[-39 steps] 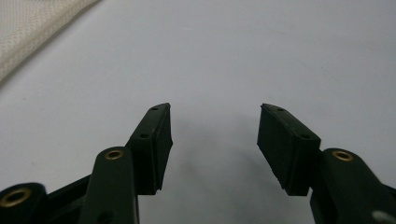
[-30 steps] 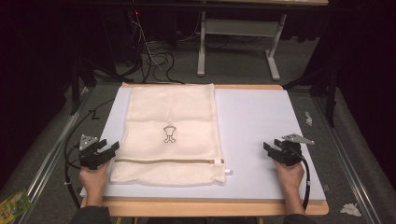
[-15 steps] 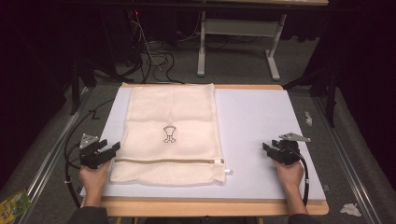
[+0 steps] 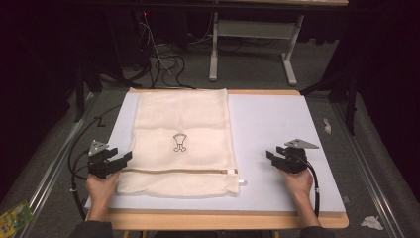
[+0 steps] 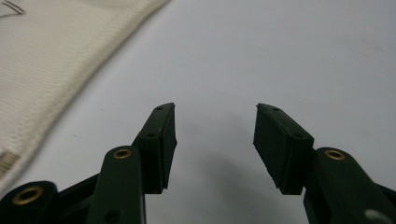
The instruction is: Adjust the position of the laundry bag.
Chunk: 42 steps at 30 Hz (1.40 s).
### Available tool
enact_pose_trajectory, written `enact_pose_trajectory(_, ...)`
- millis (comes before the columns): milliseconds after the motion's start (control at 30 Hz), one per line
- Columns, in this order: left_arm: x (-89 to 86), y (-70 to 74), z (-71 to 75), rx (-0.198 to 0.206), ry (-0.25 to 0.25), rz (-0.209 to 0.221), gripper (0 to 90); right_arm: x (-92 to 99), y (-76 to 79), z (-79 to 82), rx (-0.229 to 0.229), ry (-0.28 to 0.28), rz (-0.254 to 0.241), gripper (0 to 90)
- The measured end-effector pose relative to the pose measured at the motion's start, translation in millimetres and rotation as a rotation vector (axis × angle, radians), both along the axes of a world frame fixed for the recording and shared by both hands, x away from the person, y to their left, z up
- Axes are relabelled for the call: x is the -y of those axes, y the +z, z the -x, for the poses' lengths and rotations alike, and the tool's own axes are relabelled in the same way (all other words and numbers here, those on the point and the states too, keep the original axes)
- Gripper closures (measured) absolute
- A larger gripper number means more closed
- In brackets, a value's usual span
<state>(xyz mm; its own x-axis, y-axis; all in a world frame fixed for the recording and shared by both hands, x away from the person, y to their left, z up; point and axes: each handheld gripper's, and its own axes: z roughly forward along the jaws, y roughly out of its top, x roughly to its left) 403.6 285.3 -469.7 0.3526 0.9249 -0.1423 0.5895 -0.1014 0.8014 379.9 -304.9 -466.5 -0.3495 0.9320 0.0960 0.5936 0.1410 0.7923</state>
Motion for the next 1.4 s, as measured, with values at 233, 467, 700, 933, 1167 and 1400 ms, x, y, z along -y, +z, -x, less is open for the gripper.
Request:
enact_pose_trajectory(233, 6.0, 3.0, -0.2, -0.015, -0.008, -0.017, 34.2, -33.6, -0.1, -10.8, -0.044, 0.099, -0.017, 50.1)
enact_pose_trajectory(467, 10.5, 3.3, -6.3, -0.051, -0.013, -0.032, 36.7, -66.8, 6.2, -17.7, -0.081, 0.169, -0.022, 51.7)
enact_pose_trajectory(700, 18.9, 2.1, -14.7, -0.1, -0.009, -0.053, 39.0, -91.0, 5.2, -27.6, -0.13, 0.213, -0.036, 52.9)
enact_pose_trajectory(933, 22.2, 1.8, -19.2, -0.12, 0.0, -0.065, 44.8, -110.5, 4.8, -37.1, -0.165, 0.227, -0.015, 52.9)
enact_pose_trajectory(1167, 25.2, -1.8, -24.0, -0.146, -0.007, -0.068, 51.5, -119.7, 2.3, -44.6, -0.199, 0.215, 0.001, 54.6)
enact_pose_trajectory(1400, 25.4, -2.5, -25.8, -0.156, -0.006, -0.083, 77.9, -121.1, -1.7, -50.4, -0.235, 0.22, 0.026, 76.4)
